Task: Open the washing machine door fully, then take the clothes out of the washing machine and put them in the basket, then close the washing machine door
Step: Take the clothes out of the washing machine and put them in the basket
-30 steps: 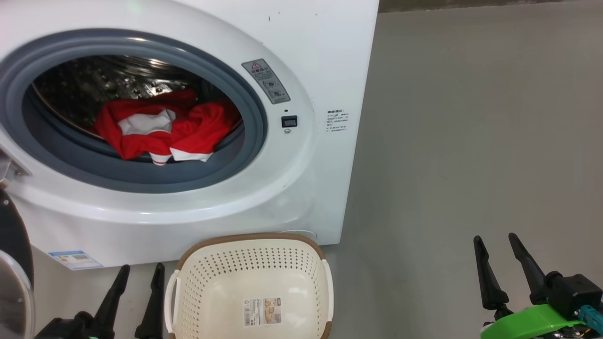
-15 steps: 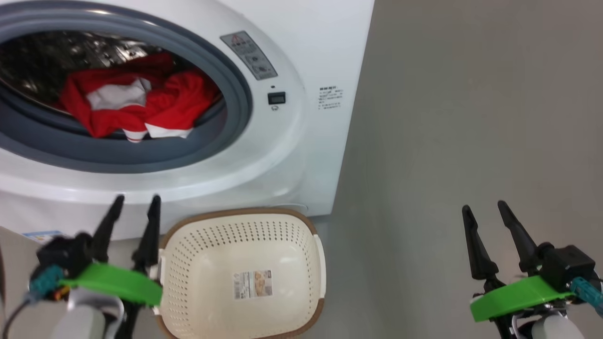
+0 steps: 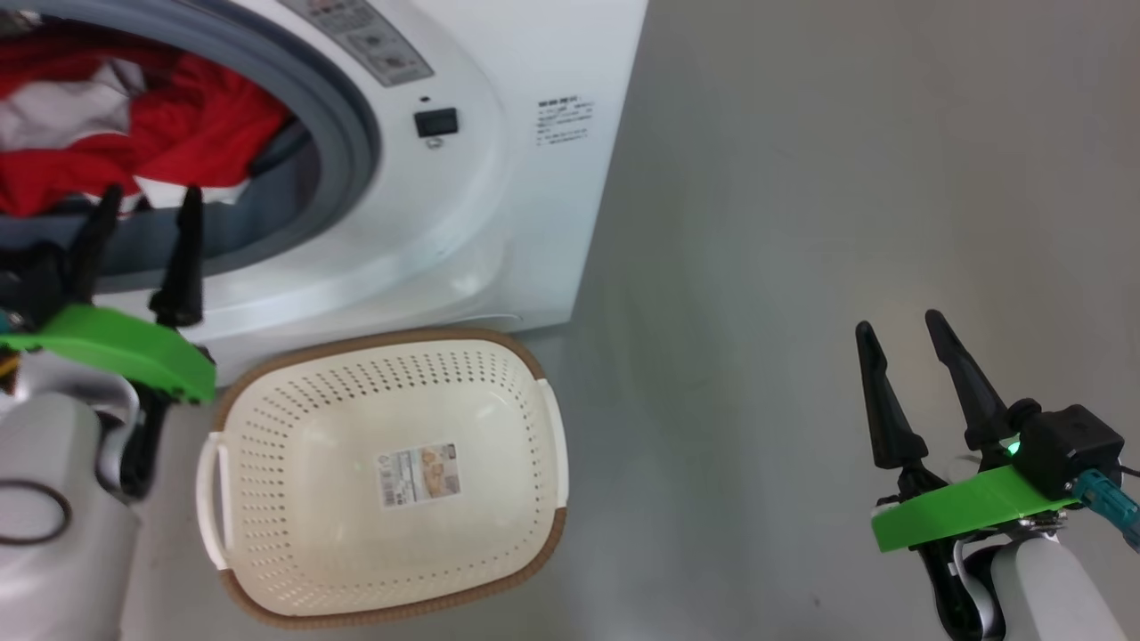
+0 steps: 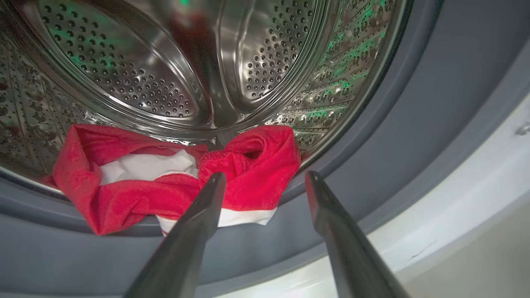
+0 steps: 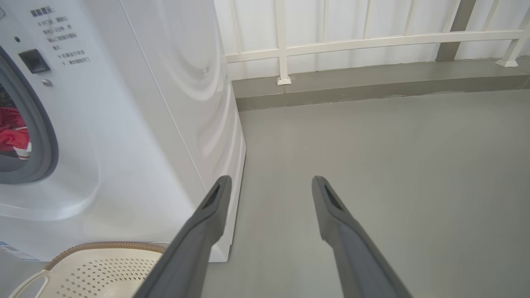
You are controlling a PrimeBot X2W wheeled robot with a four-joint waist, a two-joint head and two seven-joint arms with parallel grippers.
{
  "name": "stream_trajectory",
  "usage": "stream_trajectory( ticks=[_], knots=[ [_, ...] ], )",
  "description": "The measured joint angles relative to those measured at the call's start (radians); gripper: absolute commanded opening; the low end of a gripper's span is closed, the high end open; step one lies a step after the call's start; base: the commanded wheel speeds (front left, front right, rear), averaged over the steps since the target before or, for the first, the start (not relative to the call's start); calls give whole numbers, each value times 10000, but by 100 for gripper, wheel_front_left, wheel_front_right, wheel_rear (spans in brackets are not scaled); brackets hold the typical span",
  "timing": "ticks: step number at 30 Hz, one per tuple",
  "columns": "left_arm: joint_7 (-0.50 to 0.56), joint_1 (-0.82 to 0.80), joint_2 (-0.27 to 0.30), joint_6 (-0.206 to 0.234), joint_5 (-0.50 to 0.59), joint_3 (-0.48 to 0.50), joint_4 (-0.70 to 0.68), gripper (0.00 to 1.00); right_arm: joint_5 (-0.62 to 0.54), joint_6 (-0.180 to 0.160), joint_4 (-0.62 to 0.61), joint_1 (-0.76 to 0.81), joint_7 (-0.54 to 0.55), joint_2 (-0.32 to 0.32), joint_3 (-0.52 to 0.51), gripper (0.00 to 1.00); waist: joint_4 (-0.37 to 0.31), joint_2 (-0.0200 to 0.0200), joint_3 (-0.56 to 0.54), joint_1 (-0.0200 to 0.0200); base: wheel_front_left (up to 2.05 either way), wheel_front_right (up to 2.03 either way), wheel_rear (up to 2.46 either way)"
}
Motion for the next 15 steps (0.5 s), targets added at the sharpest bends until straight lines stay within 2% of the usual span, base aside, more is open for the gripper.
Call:
stream_trajectory(
  ticks=[15],
  knots=[
    [0,-2438,803,0,-102,-466,2000,100,144,0,-221,-530,-27,6,558,100,-879,0,1129,0,0,0,0]
  ],
)
